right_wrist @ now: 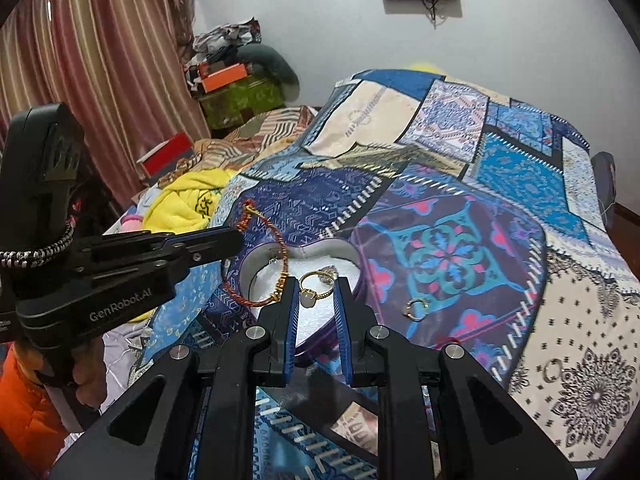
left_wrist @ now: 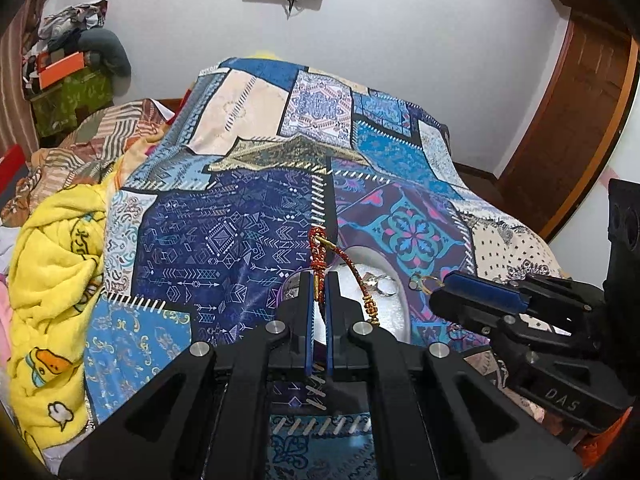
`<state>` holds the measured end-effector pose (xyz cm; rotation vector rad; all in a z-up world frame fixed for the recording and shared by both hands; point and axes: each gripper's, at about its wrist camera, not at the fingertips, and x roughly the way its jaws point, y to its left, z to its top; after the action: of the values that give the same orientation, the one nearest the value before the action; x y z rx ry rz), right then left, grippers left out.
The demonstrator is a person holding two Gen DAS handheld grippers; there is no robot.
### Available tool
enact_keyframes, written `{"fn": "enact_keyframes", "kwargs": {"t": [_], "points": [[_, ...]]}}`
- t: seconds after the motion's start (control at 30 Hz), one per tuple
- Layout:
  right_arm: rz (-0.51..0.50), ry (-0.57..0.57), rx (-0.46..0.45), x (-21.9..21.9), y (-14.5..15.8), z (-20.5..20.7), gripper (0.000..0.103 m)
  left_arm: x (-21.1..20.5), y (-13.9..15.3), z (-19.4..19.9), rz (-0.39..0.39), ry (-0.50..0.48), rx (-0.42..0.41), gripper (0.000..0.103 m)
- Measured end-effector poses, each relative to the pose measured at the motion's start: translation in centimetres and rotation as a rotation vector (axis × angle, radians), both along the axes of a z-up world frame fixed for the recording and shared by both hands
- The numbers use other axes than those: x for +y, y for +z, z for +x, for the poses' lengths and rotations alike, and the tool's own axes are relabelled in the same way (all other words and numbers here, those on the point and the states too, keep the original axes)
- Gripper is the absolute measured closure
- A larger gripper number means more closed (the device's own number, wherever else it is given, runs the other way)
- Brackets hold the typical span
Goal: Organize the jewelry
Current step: 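Lower the bracelet and gold ring into the heart tin and open both tools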
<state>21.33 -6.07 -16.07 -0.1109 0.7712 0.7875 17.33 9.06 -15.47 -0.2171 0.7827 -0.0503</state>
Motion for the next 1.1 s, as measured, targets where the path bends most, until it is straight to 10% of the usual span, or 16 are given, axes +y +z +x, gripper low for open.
{"fn": "enact_keyframes", "kwargs": {"t": [0.83, 1.1], "points": [[-0.105, 0.042, 0.040, 2.4, -2.3, 0.8, 0.087, 0.0, -1.8, 1.5, 0.044, -0.030, 0.038, 0.100], [-0.097, 0.026, 0.046, 1.9, -1.7, 0.6, 0.082, 0.4, -1.2, 1.0, 0.041, -0.003, 0.046, 0.080]]}}
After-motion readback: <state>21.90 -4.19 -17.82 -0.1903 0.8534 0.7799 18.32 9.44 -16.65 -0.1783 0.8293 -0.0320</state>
